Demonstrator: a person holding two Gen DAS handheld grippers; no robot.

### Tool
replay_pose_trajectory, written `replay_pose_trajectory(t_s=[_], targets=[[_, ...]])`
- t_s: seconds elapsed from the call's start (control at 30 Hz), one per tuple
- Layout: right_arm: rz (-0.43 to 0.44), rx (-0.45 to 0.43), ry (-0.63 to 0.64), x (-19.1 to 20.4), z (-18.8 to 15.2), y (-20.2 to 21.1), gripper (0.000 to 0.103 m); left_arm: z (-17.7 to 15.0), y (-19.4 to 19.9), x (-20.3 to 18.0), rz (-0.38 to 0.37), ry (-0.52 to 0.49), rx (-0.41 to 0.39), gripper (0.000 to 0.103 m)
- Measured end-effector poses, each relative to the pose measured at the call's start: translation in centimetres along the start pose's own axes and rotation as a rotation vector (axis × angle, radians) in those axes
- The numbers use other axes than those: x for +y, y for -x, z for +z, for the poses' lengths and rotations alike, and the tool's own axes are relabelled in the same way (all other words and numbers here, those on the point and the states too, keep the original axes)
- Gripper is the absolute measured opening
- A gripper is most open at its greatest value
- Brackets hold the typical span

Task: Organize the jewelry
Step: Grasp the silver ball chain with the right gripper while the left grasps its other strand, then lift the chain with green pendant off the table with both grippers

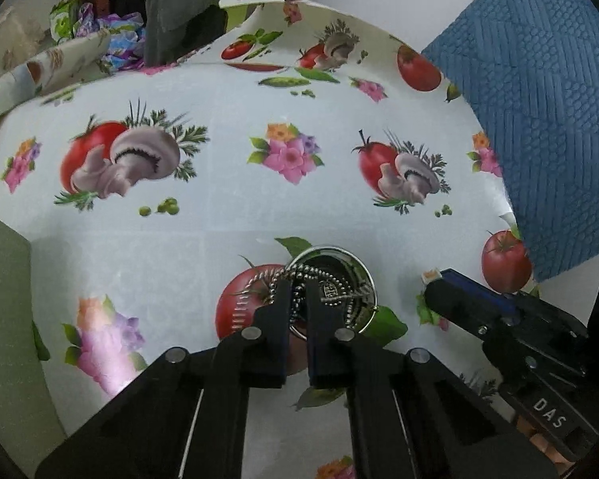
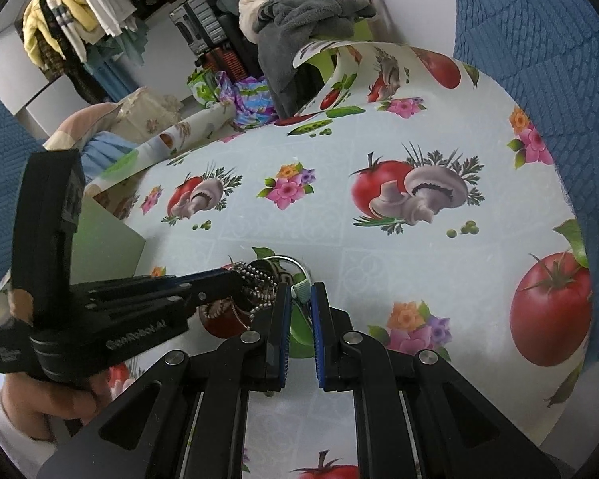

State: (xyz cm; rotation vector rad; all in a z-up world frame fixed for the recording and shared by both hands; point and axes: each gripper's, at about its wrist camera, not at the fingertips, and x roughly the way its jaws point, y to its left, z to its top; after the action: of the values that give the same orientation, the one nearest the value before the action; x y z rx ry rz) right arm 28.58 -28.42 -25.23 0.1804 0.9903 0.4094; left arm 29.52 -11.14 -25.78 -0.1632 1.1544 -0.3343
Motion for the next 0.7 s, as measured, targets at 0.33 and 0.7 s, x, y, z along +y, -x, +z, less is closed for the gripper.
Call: replay_pose_trajectory(t_s=[0.33,0.7], targets=[[-0.034,-0.037,0.032,0.9,0.2,1.1,0.005,0.6,4.8,-0.9,-0.034,0.012,-0.067,0.002],[-0.1,0.023,-0.044,-1.8,-0.3,-0.7,0.04,0.6,10.3,-0.1,-0.028,0.042,-0.159,0.002]])
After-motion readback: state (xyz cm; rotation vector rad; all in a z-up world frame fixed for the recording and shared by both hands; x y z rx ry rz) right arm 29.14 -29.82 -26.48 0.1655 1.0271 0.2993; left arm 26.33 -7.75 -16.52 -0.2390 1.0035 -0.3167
